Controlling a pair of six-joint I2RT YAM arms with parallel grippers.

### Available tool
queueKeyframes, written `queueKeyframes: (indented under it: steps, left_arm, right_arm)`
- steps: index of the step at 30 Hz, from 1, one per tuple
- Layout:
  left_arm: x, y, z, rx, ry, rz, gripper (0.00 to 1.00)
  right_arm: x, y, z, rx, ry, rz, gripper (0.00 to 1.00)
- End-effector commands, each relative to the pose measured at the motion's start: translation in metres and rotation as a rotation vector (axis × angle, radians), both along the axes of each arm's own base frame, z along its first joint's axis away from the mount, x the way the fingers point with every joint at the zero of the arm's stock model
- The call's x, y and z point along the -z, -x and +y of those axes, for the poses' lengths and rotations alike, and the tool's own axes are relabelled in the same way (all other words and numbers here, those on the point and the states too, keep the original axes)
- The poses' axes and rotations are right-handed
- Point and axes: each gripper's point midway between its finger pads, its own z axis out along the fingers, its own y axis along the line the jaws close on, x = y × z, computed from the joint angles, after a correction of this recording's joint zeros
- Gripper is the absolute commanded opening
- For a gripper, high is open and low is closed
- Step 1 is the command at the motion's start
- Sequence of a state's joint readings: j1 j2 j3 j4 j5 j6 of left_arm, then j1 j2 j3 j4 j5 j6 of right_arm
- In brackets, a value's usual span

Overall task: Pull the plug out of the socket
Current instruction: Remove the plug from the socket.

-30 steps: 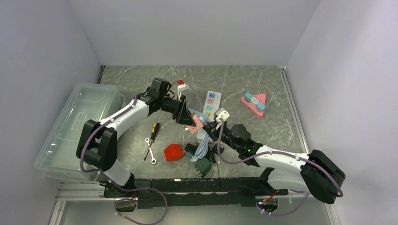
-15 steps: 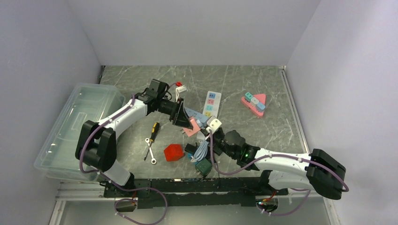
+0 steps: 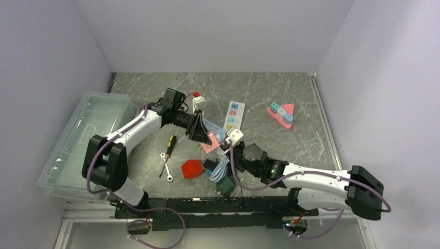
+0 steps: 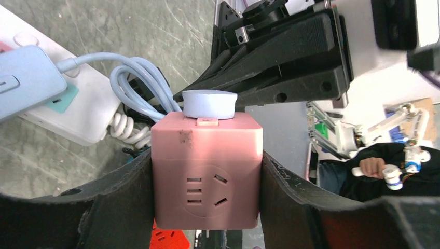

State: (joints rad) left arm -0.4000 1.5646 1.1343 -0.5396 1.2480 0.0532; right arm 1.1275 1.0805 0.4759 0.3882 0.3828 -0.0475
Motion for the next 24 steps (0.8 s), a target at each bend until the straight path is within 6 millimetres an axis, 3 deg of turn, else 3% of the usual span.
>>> queueKeyframes:
  steps: [1,5,11,20,24]
  left_arm:
    - [-0.013,-0.017,0.0,-0.03,-0.003,-0.202,0.0]
    - [-0.01,-0.013,-0.005,-0.016,0.0,-0.202,0.0]
    - [-0.005,-0.019,-0.007,-0.042,-0.028,-0.216,0.0]
    - [-0.012,-0.026,-0.003,-0.106,-0.046,-0.304,0.0]
    - [-0.006,-0.032,-0.001,-0.141,-0.086,-0.295,0.0]
  right_arm:
    - [-0.058,-0.022,-0.014,0.114,-0.255,0.067,0.0]
    - [-0.065,-0.038,-0.029,0.149,-0.295,0.113,0.0]
    - [-0.064,-0.034,-0.023,0.074,-0.233,0.089,0.0]
    - [-0.042,0.022,0.012,-0.177,-0.188,0.139,0.0]
    - [-0.04,0.043,0.026,-0.21,-0.187,0.159,0.0]
